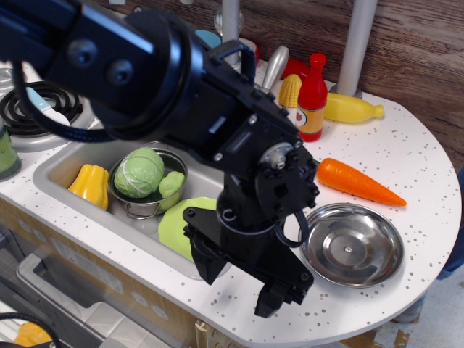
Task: Put carrot on plate
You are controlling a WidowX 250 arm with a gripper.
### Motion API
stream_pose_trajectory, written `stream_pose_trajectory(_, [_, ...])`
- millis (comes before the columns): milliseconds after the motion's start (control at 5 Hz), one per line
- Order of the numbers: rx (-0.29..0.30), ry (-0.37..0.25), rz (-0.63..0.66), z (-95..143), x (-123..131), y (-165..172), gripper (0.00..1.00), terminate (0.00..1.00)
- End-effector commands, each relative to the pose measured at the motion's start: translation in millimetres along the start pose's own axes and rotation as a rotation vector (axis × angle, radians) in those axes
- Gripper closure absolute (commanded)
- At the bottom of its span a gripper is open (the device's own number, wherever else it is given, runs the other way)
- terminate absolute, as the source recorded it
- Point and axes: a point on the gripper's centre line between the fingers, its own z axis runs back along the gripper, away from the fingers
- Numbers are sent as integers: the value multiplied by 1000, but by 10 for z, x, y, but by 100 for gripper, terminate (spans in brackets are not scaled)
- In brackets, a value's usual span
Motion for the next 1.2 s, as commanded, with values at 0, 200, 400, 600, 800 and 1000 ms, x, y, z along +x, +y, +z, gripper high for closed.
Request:
stream_pose_trajectory(0, [0,0,0,0,0,0,0,0])
stream_pose_trajectory(200, [25,22,113,52,149,-105,0,0])
stream_pose_trajectory(400, [29,94,360,113,585,-236,0,0])
stream_pose_trajectory(600, [-15,164,612,185,918,-320,0,0])
stream_pose_trajectory(800, [-20,176,862,282,1153,-328,0,0])
stream_pose_trajectory(1000, [-24,148,1004,356,1328,-303,0,0])
